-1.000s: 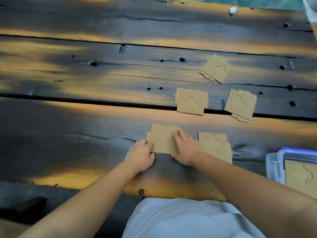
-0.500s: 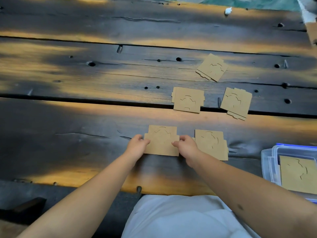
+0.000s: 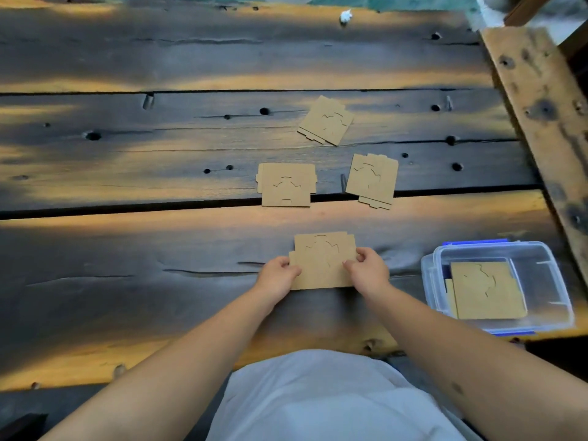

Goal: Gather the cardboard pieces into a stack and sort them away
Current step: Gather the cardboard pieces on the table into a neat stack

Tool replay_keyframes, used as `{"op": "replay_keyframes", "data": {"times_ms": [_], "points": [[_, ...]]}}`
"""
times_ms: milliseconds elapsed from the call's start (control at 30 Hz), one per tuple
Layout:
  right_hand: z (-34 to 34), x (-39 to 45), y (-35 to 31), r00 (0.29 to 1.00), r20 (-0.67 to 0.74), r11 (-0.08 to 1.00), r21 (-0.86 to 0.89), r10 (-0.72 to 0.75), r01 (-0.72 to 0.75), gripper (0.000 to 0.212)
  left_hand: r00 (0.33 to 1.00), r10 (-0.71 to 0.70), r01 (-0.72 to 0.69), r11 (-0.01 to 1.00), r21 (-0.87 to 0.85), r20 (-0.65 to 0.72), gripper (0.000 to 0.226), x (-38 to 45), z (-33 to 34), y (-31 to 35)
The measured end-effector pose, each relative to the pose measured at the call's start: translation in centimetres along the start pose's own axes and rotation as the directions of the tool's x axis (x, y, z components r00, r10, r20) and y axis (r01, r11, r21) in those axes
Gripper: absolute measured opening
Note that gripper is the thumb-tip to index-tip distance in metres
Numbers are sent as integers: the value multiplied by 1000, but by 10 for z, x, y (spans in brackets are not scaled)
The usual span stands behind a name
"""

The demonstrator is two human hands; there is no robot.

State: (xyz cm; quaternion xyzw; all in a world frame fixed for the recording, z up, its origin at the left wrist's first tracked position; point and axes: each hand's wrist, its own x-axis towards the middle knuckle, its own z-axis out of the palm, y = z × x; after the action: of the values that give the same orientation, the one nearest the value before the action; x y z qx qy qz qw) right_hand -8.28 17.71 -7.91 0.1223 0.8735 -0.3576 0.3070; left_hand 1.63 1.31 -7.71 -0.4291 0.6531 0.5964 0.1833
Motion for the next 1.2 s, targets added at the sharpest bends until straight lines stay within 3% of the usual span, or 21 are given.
{"op": "replay_keyframes", "data": {"times_ms": [333,633,800,1000,1200], "points": [[-20,25,15,998,61,996,-88,-10,15,35,994,-87,89,995,37,-62,22,7,38,15],[-25,38,16,991,131,984,-178,-2,26,43,991,-104,114,984,133,-80,11,14,39,14],[-23,46,-2,995,95,977,-207,-29,49,49,990,-106,122,973,194,-90,53,28,25,29],[-7,74,-58,969,170,960,-183,-179,210,57,979,-20,50,988,147,-204,56,66,-10,71],[19,109,-113,935,263,922,-240,-239,303,57,960,142,-56,943,327,-243,63,110,-41,110]]}}
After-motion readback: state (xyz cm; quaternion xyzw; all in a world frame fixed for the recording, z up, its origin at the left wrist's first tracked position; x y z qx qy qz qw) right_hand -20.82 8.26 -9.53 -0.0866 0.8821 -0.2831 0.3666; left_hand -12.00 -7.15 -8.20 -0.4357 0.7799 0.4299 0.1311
